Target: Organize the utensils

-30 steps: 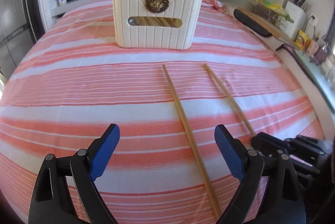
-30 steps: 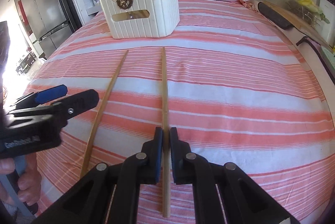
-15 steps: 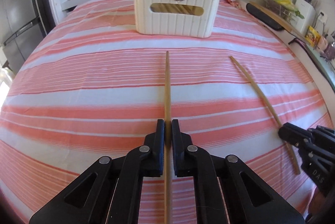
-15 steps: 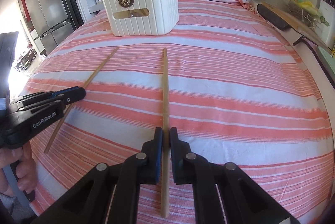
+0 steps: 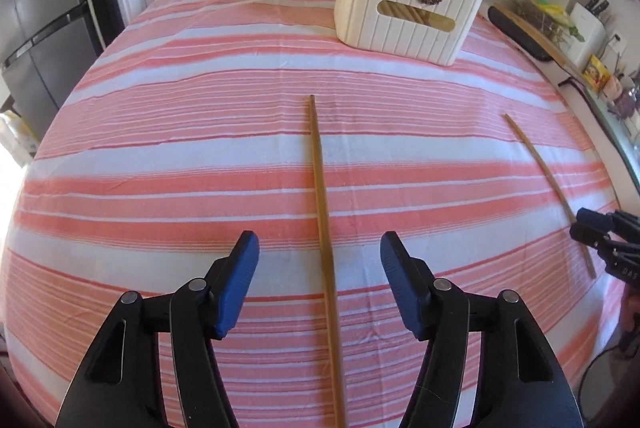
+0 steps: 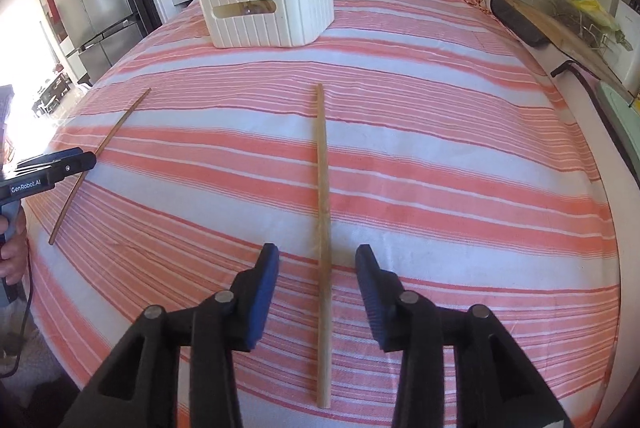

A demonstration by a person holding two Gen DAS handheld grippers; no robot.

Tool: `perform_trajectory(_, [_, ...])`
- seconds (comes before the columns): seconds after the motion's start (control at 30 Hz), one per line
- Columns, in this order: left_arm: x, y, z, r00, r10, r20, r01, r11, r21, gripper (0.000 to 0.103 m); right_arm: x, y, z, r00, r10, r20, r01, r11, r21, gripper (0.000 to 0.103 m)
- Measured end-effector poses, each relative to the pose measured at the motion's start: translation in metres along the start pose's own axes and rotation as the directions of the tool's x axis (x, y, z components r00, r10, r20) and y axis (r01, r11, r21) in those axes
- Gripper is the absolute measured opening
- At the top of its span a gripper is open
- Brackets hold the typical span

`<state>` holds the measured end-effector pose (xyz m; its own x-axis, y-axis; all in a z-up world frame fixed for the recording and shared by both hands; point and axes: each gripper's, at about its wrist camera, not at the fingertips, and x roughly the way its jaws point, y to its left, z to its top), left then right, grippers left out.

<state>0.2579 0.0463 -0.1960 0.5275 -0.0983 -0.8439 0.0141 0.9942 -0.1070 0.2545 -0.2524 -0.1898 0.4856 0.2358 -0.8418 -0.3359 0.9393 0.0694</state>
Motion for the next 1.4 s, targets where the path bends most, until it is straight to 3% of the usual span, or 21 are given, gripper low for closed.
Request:
perform_trajectory(0.3, [0.028, -0.006, 0.036, 0.991, 0.034, -0.128, -0.017, 0.991, 0.133, 0.065, 0.02, 0.005, 0.032, 0.986, 0.011, -0.167, -0.034, 0.99, -0.138, 0.042])
perform_trajectory(0.57, [0.051, -0.01, 0.071, 0.979, 0.06, -0.196, -0.029, 0.987, 0.158, 0.055, 0.062, 0.007, 0.096, 0.98, 0.003, -0.201, -0.032, 0.989, -0.143, 0.041])
perform_trajectory(0.6, [0.053, -0.011, 0.075, 0.979, 0.069, -0.194, -0.038, 0.986, 0.16, 0.049, 0.068, 0.009, 0.104, 0.981, 0.002, -0.195, -0.03, 0.99, -0.139, 0.031])
perform_trajectory(0.63, [0.054, -0.011, 0.078, 0.98, 0.07, -0.186, -0.04, 0.986, 0.16, 0.029, 0.073, 0.011, 0.113, 0.982, -0.003, -0.189, -0.023, 0.99, -0.137, 0.024])
perform_trajectory(0.67, [0.054, -0.012, 0.08, 0.981, 0.052, -0.186, -0.022, 0.987, 0.156, 0.006, 0.076, 0.012, 0.119, 0.982, -0.017, -0.187, -0.008, 0.991, -0.134, 0.007])
perform_trajectory(0.7, [0.055, -0.011, 0.082, 0.982, 0.037, -0.187, -0.009, 0.989, 0.144, 0.005, 0.079, 0.012, 0.125, 0.982, -0.027, -0.185, 0.005, 0.993, -0.116, 0.007])
perform_trajectory(0.8, [0.042, -0.005, 0.085, 0.991, 0.008, -0.136, 0.007, 0.994, 0.111, 0.004, 0.067, 0.012, 0.133, 0.993, -0.037, -0.113, 0.029, 0.997, -0.074, 0.007])
perform_trajectory(0.93, [-0.012, -0.002, 0.087, 0.998, -0.057, 0.026, 0.054, 0.993, 0.105, 0.004, 0.011, 0.013, 0.136, 0.997, 0.05, 0.055, -0.047, 0.998, -0.041, 0.007])
perform_trajectory(1.13, [-0.099, 0.002, 0.08, 0.961, -0.15, 0.23, 0.124, 0.984, 0.126, 0.004, -0.082, 0.017, 0.122, 0.95, 0.126, 0.285, -0.109, 0.991, -0.072, 0.007])
perform_trajectory(1.4, [-0.142, 0.008, 0.077, 0.916, -0.195, 0.351, 0.172, 0.98, 0.097, 0.004, -0.136, 0.024, 0.107, 0.871, 0.132, 0.474, -0.09, 0.99, -0.109, 0.007])
